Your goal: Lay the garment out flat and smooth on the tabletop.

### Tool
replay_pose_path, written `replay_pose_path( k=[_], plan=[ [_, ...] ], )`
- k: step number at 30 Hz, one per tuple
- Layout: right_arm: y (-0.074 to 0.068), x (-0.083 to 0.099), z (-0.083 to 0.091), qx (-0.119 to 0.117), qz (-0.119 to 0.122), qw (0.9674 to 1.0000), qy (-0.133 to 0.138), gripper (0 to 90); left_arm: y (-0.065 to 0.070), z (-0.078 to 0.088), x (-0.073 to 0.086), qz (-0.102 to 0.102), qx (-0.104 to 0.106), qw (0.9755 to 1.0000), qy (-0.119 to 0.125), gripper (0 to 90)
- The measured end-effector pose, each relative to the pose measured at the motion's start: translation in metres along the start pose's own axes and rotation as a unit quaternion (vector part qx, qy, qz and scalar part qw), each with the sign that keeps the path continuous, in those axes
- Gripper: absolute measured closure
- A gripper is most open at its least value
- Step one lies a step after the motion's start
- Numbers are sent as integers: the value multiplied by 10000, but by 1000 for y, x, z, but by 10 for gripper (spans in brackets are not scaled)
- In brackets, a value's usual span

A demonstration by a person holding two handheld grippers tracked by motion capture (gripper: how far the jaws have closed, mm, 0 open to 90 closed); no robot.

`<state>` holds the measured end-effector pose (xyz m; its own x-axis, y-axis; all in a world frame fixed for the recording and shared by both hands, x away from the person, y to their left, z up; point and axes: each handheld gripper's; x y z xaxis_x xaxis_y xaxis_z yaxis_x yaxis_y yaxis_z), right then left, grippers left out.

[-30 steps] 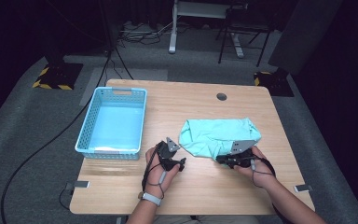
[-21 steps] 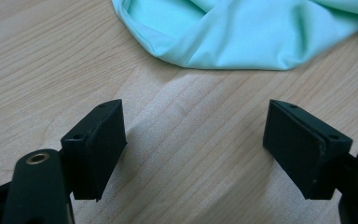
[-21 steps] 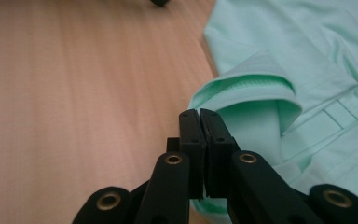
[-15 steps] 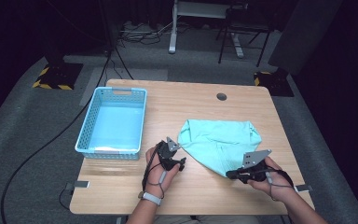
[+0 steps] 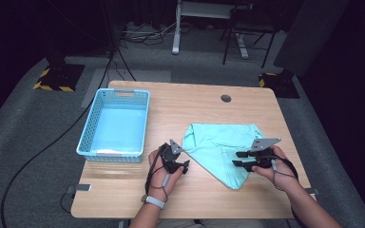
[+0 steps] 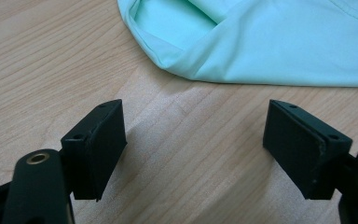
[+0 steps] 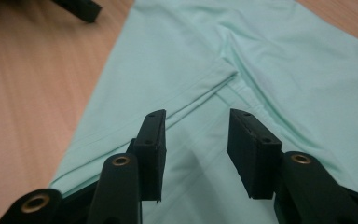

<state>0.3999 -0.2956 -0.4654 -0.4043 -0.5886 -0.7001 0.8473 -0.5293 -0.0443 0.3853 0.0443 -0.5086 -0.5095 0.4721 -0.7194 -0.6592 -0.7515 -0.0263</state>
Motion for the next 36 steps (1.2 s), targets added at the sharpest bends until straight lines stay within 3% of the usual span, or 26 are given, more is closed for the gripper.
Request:
replay_pose_path(
  k=[5,9,12,16,23,36],
  plan=[
    [19,-4,-23,158,-101,9998,-62,584,-1,-2,-2,30,-26,10000,5,210],
    [24,-9,-37,177,-58,9997,-146,612,-3,-4,-4,44,-47,10000,1,210],
    [25,-10,-42,141,-7,9994,-326,738,-3,-4,-4,38,-55,10000,0,211],
    [26,-7,-39,116,-88,9993,-333,893,-3,-4,-4,45,-60,10000,3,213],
    [23,0,-17,235,-194,9994,-174,900,-3,-4,-4,49,-62,10000,6,213],
    [10,28,52,705,-392,9964,253,900,-3,-5,-4,45,-60,10000,8,213]
  ],
)
Point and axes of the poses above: each handheld gripper's, and its own axes: z roughly backward along the jaws, x roughly out of its underside, y roughly to its right, and after that the axes turned 3 degrees about -z, right-handed
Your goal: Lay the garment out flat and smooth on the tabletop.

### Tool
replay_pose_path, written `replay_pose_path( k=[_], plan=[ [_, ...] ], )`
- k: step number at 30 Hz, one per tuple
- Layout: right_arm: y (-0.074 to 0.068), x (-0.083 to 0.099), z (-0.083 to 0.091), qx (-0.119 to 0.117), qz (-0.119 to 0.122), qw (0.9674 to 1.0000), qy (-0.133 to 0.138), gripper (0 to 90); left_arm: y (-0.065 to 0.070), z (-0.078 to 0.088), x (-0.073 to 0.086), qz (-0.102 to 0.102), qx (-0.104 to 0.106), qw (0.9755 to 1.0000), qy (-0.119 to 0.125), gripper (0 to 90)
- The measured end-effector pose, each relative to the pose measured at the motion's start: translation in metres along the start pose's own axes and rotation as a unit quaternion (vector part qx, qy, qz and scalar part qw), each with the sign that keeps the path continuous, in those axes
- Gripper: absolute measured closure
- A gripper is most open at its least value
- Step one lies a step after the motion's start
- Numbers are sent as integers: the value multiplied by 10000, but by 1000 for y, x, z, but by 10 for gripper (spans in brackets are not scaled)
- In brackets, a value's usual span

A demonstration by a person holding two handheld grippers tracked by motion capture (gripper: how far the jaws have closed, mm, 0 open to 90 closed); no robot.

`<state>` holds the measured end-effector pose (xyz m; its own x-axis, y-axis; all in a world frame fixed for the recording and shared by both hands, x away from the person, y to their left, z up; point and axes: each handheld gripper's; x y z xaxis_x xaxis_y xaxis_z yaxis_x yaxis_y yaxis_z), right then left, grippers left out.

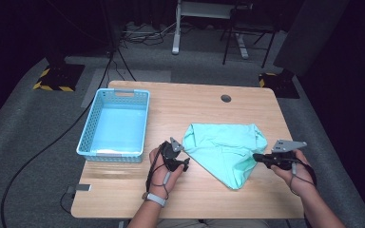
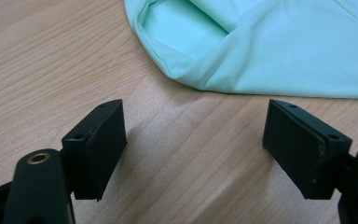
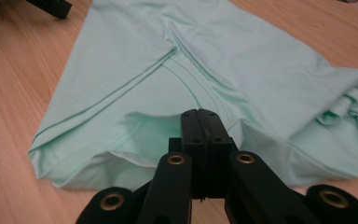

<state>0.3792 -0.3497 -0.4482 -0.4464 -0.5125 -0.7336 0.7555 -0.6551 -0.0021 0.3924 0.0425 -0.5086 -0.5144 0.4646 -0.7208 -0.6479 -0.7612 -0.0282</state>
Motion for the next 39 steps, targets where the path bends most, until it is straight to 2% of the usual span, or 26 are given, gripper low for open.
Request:
replay_pose_path(
  k=[3,8,10,12,15,17,21,24,30,34,39],
  plan=[
    [-1,11,18,127,-84,9999,61,900,0,0,0,-2,-3,10000,-5,213],
    [-5,40,48,321,-416,9985,127,900,0,0,0,-6,-5,10000,-3,213],
    [-6,53,59,370,-594,9975,103,839,0,0,0,-8,-6,10000,-5,213],
    [-6,63,68,479,-866,9948,239,738,0,0,0,-5,-7,10000,-6,213],
    [-4,71,77,643,-1056,9917,353,643,0,0,0,-5,-5,10000,-6,213],
    [-1,72,75,709,-1089,9907,410,585,0,0,0,-4,-6,10000,-6,213],
    [-2,68,61,607,-959,9931,283,564,0,0,0,-5,-5,10000,-7,213],
    [-1,68,46,630,-890,9940,90,533,0,0,0,-6,-5,10000,-4,213],
    [0,78,22,776,-843,9929,-328,426,0,0,0,2,0,10000,-6,213],
    [3,86,27,920,-851,9909,-502,417,0,0,0,-5,-4,10000,-6,213],
    [10,98,42,1112,-1023,9870,-549,393,0,0,0,-4,-5,10000,-4,213]
  ],
)
Point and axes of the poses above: each handheld gripper's, and its own axes: z roughly backward along the jaws, x roughly out of its underside, y roughly to its right, and after that the axes turned 3 degrees about -z, right-handed
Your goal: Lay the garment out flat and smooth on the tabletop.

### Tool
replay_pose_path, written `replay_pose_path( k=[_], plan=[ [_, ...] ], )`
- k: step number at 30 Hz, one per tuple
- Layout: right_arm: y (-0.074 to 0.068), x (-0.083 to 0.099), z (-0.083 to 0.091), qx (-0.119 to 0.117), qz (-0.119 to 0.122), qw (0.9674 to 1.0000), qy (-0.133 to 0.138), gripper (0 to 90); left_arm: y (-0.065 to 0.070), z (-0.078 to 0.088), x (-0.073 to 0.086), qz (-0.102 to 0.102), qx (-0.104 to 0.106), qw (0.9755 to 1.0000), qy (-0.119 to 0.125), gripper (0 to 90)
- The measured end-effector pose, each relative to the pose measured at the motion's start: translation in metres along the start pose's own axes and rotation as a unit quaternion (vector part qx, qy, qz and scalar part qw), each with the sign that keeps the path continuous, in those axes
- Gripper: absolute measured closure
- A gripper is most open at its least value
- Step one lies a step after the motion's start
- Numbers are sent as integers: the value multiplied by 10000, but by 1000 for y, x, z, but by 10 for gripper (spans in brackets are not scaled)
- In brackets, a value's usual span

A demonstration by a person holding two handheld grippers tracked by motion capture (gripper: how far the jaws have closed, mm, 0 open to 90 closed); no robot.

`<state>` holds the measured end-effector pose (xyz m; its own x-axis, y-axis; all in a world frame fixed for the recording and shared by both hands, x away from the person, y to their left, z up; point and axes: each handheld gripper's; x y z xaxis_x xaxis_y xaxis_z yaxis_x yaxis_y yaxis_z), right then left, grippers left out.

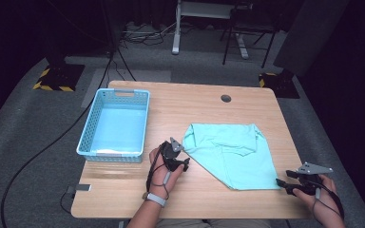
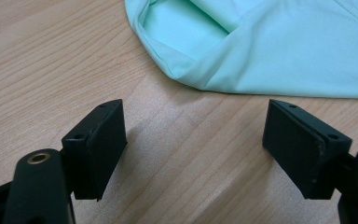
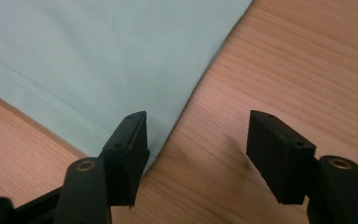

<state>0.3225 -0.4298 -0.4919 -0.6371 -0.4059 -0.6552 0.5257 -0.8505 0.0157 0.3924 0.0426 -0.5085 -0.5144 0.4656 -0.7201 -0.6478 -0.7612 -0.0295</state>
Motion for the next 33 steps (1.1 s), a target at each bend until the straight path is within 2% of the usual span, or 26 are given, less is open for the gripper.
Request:
replay_pose_path(
  k=[4,7,11,14,19,21,24,27,33],
  plan=[
    [6,5,4,-28,-175,9998,72,391,0,0,0,6,9,10000,0,213],
    [10,2,5,-61,-302,9992,258,390,0,0,0,4,17,10000,0,212],
    [20,-5,3,-2,-450,9976,523,378,1,0,0,-12,20,10000,27,236],
    [31,-9,-4,113,-501,9971,557,355,3,1,-3,23,66,9999,79,248],
    [44,-8,-22,247,-686,9957,569,321,11,10,-19,-152,38,9996,252,241],
    [47,-6,-27,297,-731,9947,658,292,14,13,-26,-209,55,9993,312,240],
    [48,-6,-27,329,-747,9945,653,288,19,14,-36,-276,88,9989,369,238],
    [48,-6,-27,347,-757,9946,620,238,24,12,-44,-366,131,9984,404,237],
    [50,-5,-26,315,-733,9950,604,222,34,6,-61,-565,232,9973,401,236]
  ],
)
Point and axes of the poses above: each handheld gripper's, and its own axes: z roughly backward along the jaws, x roughly out of its underside, y roughly to its right, and after that the axes turned 3 degrees about -z, right-handed
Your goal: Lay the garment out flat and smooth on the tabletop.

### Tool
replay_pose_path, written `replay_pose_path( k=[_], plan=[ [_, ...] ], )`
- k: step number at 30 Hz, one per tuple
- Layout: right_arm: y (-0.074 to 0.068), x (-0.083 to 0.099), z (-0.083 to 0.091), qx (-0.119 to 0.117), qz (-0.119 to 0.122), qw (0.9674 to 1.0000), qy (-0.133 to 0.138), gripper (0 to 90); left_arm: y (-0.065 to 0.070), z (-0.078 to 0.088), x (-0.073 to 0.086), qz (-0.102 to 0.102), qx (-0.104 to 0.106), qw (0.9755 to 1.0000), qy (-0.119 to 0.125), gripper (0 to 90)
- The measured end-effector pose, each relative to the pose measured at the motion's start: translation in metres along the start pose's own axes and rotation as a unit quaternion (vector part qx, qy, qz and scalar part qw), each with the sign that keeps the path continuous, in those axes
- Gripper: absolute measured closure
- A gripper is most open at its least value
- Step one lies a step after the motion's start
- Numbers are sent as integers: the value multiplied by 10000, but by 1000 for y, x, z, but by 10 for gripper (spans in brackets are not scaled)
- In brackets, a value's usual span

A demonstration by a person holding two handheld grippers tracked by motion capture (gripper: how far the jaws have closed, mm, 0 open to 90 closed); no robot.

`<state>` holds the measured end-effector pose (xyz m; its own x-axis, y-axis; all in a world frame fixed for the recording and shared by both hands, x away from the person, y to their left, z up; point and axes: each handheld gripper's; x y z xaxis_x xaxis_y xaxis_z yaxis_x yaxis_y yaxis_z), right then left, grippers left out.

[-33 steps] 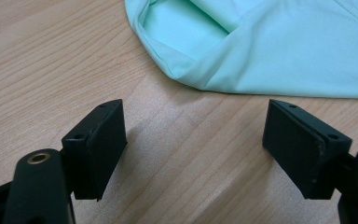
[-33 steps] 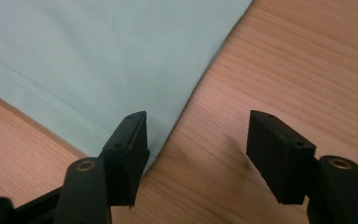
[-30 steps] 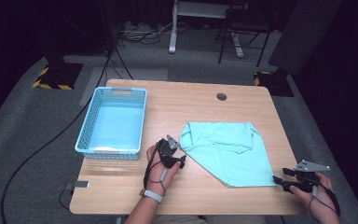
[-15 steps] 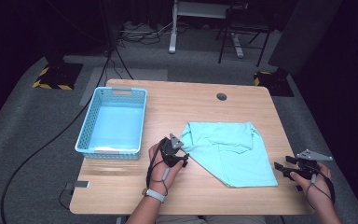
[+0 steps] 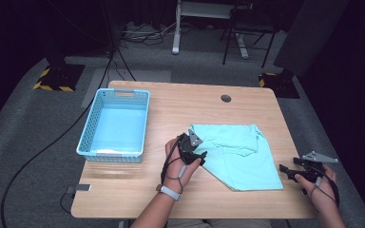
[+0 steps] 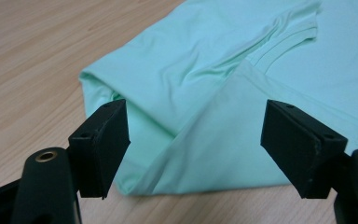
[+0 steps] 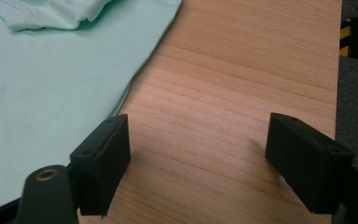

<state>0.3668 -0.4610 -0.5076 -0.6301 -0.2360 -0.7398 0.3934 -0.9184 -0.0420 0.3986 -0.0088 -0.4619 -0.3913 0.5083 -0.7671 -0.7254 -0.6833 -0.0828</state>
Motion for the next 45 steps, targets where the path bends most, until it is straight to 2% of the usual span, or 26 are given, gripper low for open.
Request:
replay_pose_path(
  k=[5,9,20,23,26,30,34,36,39,42,45],
  plan=[
    [0,0,0,6,7,10000,3,222,3,-6,-15,-156,80,9998,52,236],
    [0,0,0,1,10,10000,5,223,4,-19,-22,-234,213,9995,-2,245],
    [0,0,0,-2,12,10000,8,223,11,-55,-31,-396,560,9975,-180,308],
    [0,0,0,-2,13,10000,10,223,15,-64,-33,-400,682,9966,-216,333],
    [0,0,0,-16,19,10000,9,224,18,-74,-34,-356,917,9949,-217,330],
    [-1,1,0,-67,73,10000,3,224,20,-85,-35,-354,992,9939,-317,344],
    [-1,1,1,-75,78,9999,4,224,22,-93,-32,-356,1065,9927,-447,445],
    [-1,1,1,-76,78,9999,4,223,24,-93,-32,-372,1062,9928,-421,483],
    [-1,1,1,-75,77,9999,3,224,28,-92,-33,-466,1009,9927,-475,596],
    [-1,1,1,-75,78,9999,3,223,30,-86,-33,-506,1033,9921,-505,765],
    [-1,1,1,-76,78,9999,2,224,31,-80,-34,-517,1053,9922,-424,831]
  ],
)
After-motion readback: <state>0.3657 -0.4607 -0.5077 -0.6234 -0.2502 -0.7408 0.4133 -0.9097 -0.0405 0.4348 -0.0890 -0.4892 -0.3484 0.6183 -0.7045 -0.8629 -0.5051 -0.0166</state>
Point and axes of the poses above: each handheld gripper's, and its own axes: z roughly backward along the jaws, x roughly out of its underside, y roughly to its right, and after that the axes turned 3 degrees about -z, right-handed
